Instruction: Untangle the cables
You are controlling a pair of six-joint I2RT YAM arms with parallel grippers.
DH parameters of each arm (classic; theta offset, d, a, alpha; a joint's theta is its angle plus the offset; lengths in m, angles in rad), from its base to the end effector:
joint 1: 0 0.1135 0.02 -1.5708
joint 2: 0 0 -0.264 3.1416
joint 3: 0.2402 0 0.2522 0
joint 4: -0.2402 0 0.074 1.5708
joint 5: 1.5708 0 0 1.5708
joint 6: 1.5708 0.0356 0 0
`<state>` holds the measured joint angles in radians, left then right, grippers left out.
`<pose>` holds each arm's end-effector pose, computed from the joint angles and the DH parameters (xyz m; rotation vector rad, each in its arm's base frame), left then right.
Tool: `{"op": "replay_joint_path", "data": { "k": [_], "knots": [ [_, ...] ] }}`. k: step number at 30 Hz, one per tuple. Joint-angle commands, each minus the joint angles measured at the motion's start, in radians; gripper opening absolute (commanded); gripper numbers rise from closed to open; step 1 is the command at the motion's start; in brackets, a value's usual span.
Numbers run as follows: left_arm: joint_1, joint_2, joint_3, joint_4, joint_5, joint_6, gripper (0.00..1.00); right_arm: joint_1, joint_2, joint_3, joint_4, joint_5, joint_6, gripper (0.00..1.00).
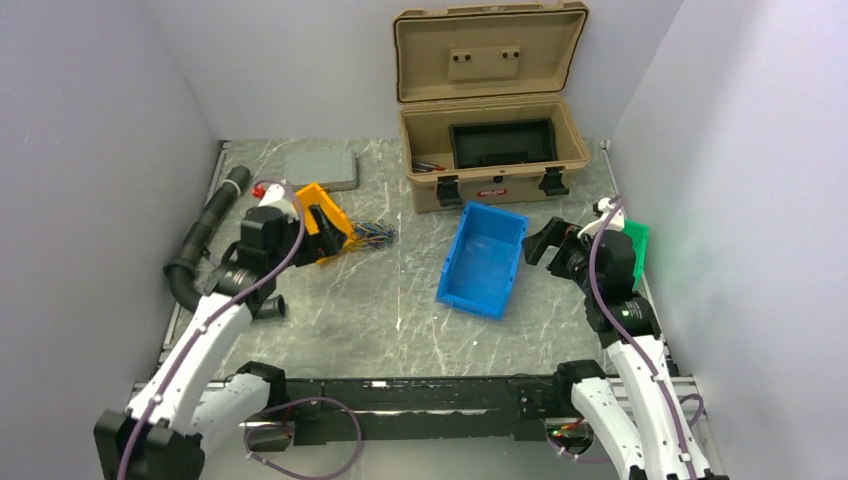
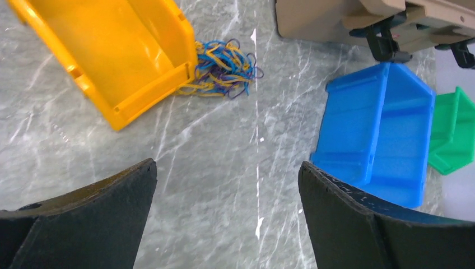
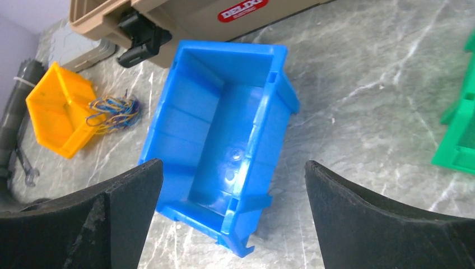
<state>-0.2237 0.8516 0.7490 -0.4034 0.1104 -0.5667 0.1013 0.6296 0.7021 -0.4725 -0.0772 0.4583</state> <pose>0.1859 -0.0463 0.2937 -0.2948 2.1082 -0.5911 0.1464 0.0176 0.3039 0.3040 1.9727 0.4393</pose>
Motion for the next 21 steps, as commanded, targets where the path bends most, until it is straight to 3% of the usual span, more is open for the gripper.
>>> {"op": "replay_joint_path", "data": {
  "k": [1,8,15,21],
  "knots": [
    [-0.094,0.154,0.135,0.115,-0.173,-0.088,0.99,0.049,0.016,0.007,0.097,-0.013,-0.034,0.99],
    [-0.194,0.448,0.26,0.157,-0.318,-0.26,0.93,0.105,0.043,-0.001,0.125,0.025,-0.056,0.98],
    [-0.287,0.792,0.539,-0.101,-0.47,-0.476,0.91,0.12,0.038,-0.018,0.148,0.043,-0.07,0.99],
    [-0.342,0.972,0.68,-0.191,-0.555,-0.576,0.87,0.12,0.022,-0.011,0.151,0.051,-0.082,0.99]
  ]
}}
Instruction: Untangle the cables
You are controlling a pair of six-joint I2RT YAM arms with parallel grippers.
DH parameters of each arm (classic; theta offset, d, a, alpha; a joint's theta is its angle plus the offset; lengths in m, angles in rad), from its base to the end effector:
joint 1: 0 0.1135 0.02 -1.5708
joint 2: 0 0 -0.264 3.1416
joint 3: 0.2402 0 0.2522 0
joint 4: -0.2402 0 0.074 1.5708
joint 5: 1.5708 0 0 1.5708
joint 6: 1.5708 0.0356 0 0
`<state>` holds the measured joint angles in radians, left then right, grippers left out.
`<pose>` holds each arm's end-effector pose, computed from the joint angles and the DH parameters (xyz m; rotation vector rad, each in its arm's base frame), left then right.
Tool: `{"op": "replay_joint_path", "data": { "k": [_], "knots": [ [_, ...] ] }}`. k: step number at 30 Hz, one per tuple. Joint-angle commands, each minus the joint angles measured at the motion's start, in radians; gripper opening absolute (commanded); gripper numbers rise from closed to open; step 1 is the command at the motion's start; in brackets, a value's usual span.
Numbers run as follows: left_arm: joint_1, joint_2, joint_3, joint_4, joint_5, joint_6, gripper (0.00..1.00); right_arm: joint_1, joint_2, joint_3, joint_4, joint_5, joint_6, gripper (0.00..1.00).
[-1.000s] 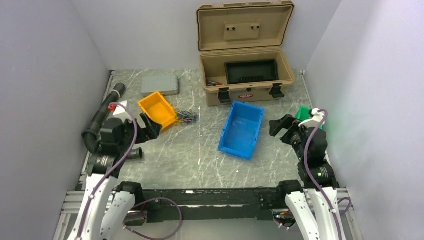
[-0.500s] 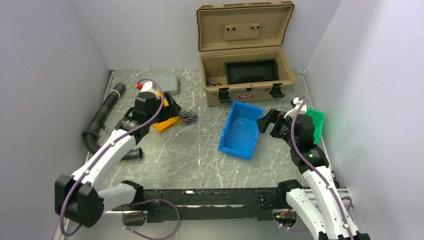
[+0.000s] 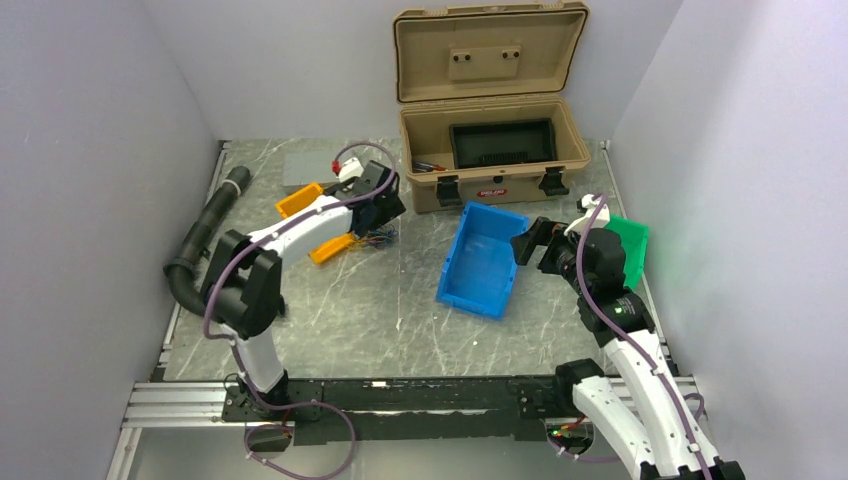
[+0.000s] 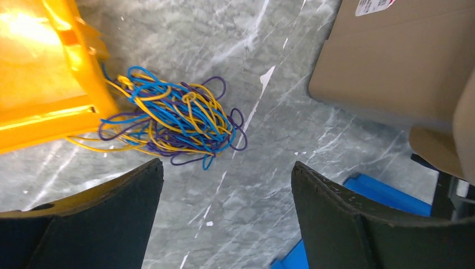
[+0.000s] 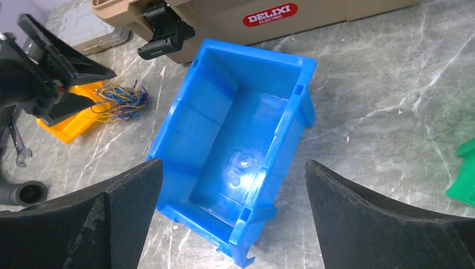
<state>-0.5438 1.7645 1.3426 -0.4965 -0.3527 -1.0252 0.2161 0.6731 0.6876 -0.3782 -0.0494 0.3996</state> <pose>0.3350 -0.1882 0.2416 -0.7205 2.3217 -0.2739 0.1559 0.0360 0.3027 0.1464 1.9559 0.4558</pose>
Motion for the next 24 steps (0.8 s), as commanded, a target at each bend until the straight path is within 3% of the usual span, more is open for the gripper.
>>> {"op": "replay_joint_path", "data": {
  "k": [1,7,12,14,15,16,17,24],
  "knots": [
    [-0.022,0.086,0.104,-0.1,-0.093,-0.123,0.86,0.006,-0.026,0.003,0.058,0.025,-0.025,1.0],
    [-0.021,0.258,0.273,-0.271,-0.142,-0.162,0.8,0.006,-0.035,0.01,0.045,0.028,-0.034,1.0],
    [-0.015,0.279,0.211,-0.209,-0.099,-0.156,0.68,0.006,-0.048,0.003,0.038,0.024,-0.024,1.0],
    [0.006,0.288,0.163,-0.151,-0.001,-0.132,0.53,0.005,-0.051,-0.013,0.042,0.023,-0.005,1.0],
    [0.012,0.289,0.135,-0.128,0.031,-0.125,0.4,0.005,-0.051,-0.022,0.048,0.023,0.007,1.0],
    [0.013,0.283,0.116,-0.114,0.045,-0.116,0.25,0.004,-0.05,-0.031,0.052,0.022,0.017,1.0],
    [0.013,0.266,0.088,-0.076,0.066,-0.09,0.03,0.004,-0.048,-0.037,0.052,0.02,0.026,1.0],
    [0.001,0.011,-0.149,0.21,0.326,0.199,0.0,0.006,-0.029,-0.069,0.076,-0.123,0.032,0.99]
  ]
}}
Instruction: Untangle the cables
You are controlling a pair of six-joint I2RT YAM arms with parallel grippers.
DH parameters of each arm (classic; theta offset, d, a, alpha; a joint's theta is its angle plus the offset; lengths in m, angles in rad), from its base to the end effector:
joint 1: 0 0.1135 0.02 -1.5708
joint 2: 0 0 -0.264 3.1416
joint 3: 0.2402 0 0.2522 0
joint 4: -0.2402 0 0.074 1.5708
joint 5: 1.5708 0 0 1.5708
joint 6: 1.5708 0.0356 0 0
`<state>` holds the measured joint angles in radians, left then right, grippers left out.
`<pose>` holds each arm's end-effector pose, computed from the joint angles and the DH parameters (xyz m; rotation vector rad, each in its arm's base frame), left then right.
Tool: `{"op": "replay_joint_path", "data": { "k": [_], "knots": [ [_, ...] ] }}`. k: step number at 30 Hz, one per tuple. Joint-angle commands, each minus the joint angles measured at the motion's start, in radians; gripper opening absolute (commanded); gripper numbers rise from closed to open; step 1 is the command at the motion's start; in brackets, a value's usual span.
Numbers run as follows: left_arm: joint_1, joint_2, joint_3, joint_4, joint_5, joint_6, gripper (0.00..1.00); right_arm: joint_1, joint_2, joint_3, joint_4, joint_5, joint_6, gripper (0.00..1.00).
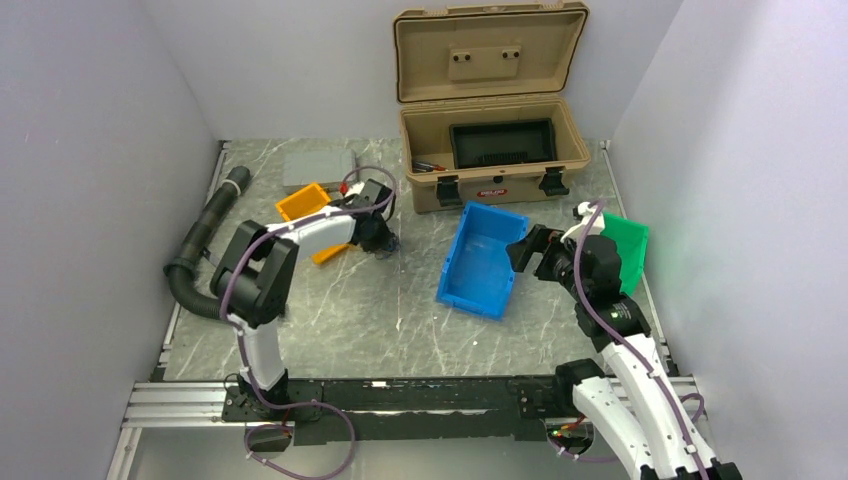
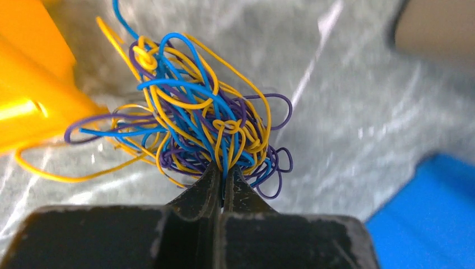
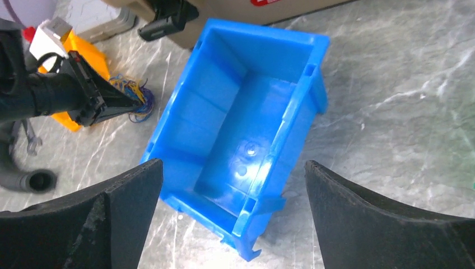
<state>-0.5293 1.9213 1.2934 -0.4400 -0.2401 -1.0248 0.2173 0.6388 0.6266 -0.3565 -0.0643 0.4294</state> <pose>0.3465 -0.1929 0.1710 -0.7179 2.5086 -0.2455 0.1517 0.0358 0.2884 0.1653 1.9635 0.4893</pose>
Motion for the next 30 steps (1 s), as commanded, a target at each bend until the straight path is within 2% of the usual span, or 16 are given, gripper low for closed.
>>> {"op": "replay_joint_path", "data": {
  "k": [1,3,6,10,19,24,28,30],
  "knots": [
    [-0.015,-0.206,-0.138,0.201,0.302,0.253,0.0,0.006,0.021,-0.004,0.052,-0.159,-0.019,0.96],
    [-0.016,-0.288,-0.198,0.268,0.431,0.328,0.0,0.032,0.062,0.013,0.046,-0.188,-0.035,0.94],
    [-0.014,-0.394,-0.258,0.273,0.545,0.393,0.0,0.107,0.133,0.041,0.052,-0.181,-0.024,0.93],
    [-0.017,-0.534,-0.339,0.25,0.593,0.441,0.0,0.243,0.209,0.083,0.112,-0.128,0.021,0.91],
    [-0.014,-0.832,-0.501,0.198,0.523,0.502,0.0,0.586,0.499,0.249,0.228,0.136,0.127,0.92],
    [-0.014,-0.94,-0.534,0.132,0.456,0.536,0.0,0.657,0.657,0.303,0.273,0.258,0.23,0.93],
    [-0.013,-0.983,-0.548,0.064,0.355,0.524,0.0,0.66,0.77,0.304,0.324,0.271,0.312,0.94],
    [-0.012,-0.988,-0.545,0.021,0.311,0.51,0.0,0.658,0.812,0.319,0.298,0.296,0.346,0.95]
  ]
}}
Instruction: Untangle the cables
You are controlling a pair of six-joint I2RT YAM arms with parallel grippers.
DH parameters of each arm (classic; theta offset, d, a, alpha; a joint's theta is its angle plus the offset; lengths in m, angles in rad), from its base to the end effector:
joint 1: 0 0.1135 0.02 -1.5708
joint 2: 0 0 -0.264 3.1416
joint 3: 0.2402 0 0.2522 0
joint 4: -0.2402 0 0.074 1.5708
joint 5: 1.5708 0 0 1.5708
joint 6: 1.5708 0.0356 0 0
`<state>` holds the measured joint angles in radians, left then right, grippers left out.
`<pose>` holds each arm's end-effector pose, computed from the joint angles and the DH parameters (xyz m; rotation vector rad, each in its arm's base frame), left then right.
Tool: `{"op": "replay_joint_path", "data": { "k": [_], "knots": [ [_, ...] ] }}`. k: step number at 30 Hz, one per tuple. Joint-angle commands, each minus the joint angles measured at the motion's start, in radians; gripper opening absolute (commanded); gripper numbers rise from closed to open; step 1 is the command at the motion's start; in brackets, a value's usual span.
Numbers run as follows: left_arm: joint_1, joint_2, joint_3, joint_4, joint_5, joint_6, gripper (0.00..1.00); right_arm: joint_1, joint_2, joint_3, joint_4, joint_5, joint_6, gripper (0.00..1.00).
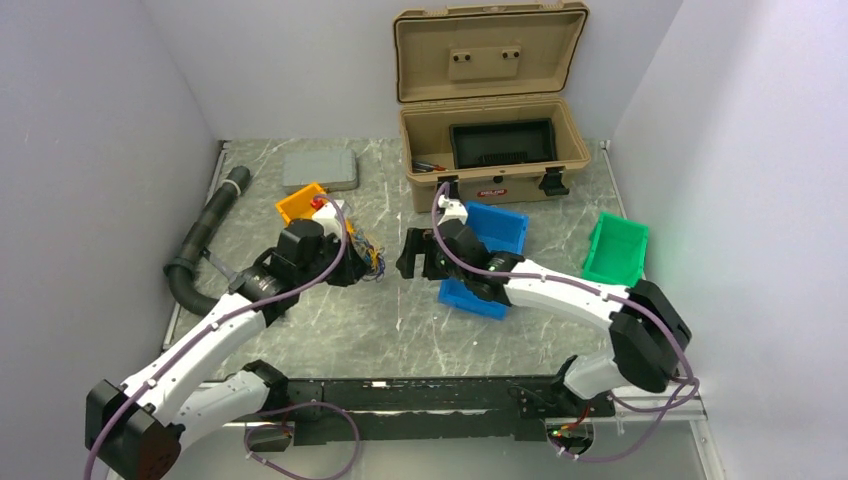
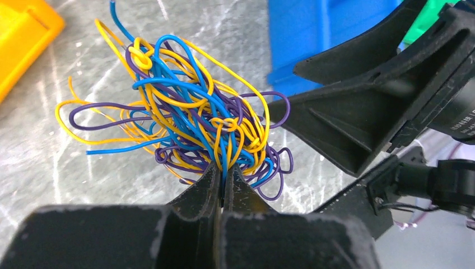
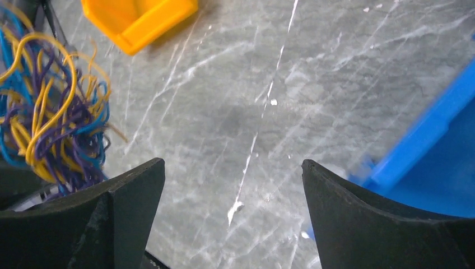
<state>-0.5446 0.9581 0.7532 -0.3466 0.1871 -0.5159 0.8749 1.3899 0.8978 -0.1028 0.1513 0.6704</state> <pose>0.1788 -0.1160 0.2813 0.1484 2.2197 -0.8078 0.2010 0.2323 0.2491 -0.1395 2.2452 0.7107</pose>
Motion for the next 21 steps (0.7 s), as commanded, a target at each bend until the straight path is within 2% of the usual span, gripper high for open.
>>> {"op": "replay_joint_path", "data": {
  "k": [1,6,11,14,16,19,21],
  "knots": [
    [0.003,-0.022,-0.007,-0.076,-0.116,0.002,0.0,-0.003,0.078,0.058,0.019,0.1,0.117,0.96],
    [0.002,-0.001,-0.031,-0.038,-0.067,-0.002,0.0,-0.065,0.093,0.089,-0.186,0.222,0.169,0.98],
    [0.001,0.031,-0.07,0.058,0.045,-0.006,0.0,-0.123,-0.029,0.029,-0.207,0.26,0.111,0.98],
    [0.0,0.06,-0.083,0.135,0.139,0.005,0.0,-0.132,-0.08,-0.01,-0.123,0.108,-0.029,0.97],
    [0.001,0.069,-0.089,0.182,0.198,0.009,0.0,-0.131,-0.119,-0.067,0.004,-0.075,-0.102,0.94],
    [0.0,0.066,-0.103,0.244,0.271,0.01,0.0,-0.131,-0.179,-0.152,0.212,-0.323,-0.144,0.89],
    [0.001,0.062,-0.11,0.27,0.307,0.004,0.0,-0.131,-0.203,-0.185,0.291,-0.452,-0.15,0.88]
  ]
}}
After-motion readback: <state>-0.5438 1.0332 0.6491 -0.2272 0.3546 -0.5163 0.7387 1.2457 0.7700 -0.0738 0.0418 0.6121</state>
